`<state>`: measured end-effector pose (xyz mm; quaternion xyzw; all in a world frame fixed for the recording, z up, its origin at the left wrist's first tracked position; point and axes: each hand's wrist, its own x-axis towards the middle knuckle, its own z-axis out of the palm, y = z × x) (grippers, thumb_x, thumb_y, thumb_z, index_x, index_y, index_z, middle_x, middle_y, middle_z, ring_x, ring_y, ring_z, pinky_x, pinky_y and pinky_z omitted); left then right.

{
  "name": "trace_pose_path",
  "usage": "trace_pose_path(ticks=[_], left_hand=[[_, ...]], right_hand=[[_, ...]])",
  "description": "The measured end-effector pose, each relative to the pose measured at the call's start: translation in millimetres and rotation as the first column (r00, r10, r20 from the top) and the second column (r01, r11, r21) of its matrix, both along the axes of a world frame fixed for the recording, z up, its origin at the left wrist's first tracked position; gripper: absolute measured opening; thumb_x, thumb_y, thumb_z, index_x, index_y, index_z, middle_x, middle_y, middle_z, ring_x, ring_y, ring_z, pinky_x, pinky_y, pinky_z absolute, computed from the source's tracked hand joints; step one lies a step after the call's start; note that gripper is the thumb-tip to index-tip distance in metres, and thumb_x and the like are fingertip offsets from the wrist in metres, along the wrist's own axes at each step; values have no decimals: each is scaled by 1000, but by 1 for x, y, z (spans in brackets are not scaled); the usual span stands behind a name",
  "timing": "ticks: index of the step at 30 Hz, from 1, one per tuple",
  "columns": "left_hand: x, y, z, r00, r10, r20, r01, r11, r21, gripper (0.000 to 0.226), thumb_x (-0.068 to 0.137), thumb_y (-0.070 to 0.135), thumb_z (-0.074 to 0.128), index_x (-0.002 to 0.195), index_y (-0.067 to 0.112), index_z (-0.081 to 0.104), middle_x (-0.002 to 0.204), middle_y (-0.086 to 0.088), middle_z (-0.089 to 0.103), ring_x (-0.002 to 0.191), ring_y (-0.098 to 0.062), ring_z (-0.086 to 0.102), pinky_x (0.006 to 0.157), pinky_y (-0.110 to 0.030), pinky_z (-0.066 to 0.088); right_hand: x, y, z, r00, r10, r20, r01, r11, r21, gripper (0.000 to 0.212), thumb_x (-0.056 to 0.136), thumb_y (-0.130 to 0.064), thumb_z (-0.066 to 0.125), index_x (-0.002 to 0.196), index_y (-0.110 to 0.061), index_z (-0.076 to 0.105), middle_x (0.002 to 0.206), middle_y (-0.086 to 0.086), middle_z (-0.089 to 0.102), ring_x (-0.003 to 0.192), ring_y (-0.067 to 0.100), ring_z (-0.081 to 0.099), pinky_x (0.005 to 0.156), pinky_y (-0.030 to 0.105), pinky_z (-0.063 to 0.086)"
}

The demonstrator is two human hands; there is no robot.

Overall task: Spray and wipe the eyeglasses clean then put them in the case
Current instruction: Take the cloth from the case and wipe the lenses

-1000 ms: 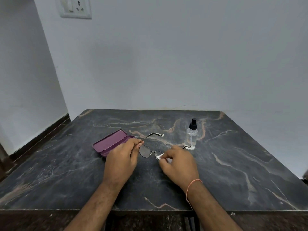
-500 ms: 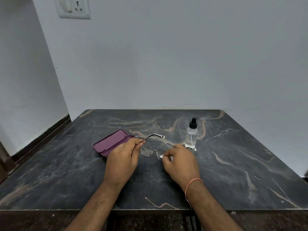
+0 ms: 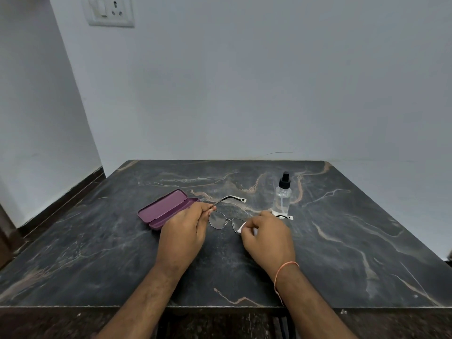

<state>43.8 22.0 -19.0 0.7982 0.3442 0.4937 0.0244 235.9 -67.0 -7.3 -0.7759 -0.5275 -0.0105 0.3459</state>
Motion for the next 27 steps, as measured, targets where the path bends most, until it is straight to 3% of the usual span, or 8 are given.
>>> trace_pose_path(ticks=[4, 8, 13, 17, 20, 22, 25, 27], left_hand=[[2, 2, -2, 999, 12, -41, -12, 1000, -2, 27, 108, 41, 58, 119, 23, 76, 88, 11, 80, 69, -4, 70, 56, -33, 59], [3, 1, -3, 998, 7, -58, -6, 1000, 18, 23, 108, 39, 61, 118, 24, 75, 79, 11, 77, 58, -5, 64, 49, -33, 54], [6, -5, 0, 996, -50, -73, 55, 996, 74, 22, 107, 35, 60, 116, 22, 75, 80, 10, 77, 61, -5, 67, 51, -28, 55], [4, -3, -2, 997, -51, -54, 54, 997, 53, 16, 106, 32, 65, 116, 22, 73, 82, 9, 78, 64, -7, 70, 52, -35, 58], [4, -4, -1, 997, -56, -48, 58, 997, 44, 19, 107, 34, 62, 116, 21, 73, 83, 9, 78, 63, -6, 69, 52, -34, 57], [4, -6, 0, 996, -65, -56, 68, 996, 59, 21, 106, 33, 61, 116, 20, 74, 80, 10, 76, 61, -4, 66, 51, -29, 55], [4, -8, 0, 994, -87, -62, 91, 993, 69, 20, 105, 29, 63, 117, 18, 75, 81, 11, 75, 63, -1, 62, 54, -19, 52], [4, -8, 0, 992, -98, -76, 103, 992, 70, 20, 104, 29, 64, 118, 19, 74, 81, 10, 75, 63, -2, 63, 54, -22, 55]], right_hand=[[-1, -4, -1, 995, 45, -88, -29, 984, 178, 20, 93, -26, 68, 105, -27, 84, 97, -13, 70, 91, 9, 66, 84, 30, 55], [-6, -5, -2, 982, 163, -96, -126, 942, 311, 19, 95, -27, 74, 112, -27, 84, 94, -14, 71, 87, 6, 68, 79, 29, 57], [-15, -6, -5, 956, 280, 90, -293, 929, 226, 25, 100, -35, 63, 121, -38, 77, 98, -17, 62, 83, 6, 63, 70, 29, 56], [-20, -10, -2, 922, 376, 93, -387, 885, 257, 24, 97, -30, 67, 116, -39, 79, 98, -19, 62, 82, 5, 63, 69, 27, 55], [-22, -13, -2, 946, 298, 127, -322, 903, 283, 19, 88, -33, 68, 100, -37, 82, 89, -17, 63, 78, 4, 63, 65, 21, 52], [-24, -11, -2, 964, 200, 178, -244, 929, 278, 18, 87, -35, 66, 96, -36, 82, 86, -15, 64, 77, 6, 62, 61, 26, 53], [-25, -6, -3, 955, 153, 253, -219, 942, 255, 21, 92, -32, 63, 105, -36, 80, 90, -14, 66, 83, 13, 61, 62, 34, 55], [-24, -6, -3, 943, 203, 265, -269, 932, 243, 25, 96, -28, 63, 115, -35, 78, 94, -14, 64, 85, 14, 58, 64, 36, 55]])
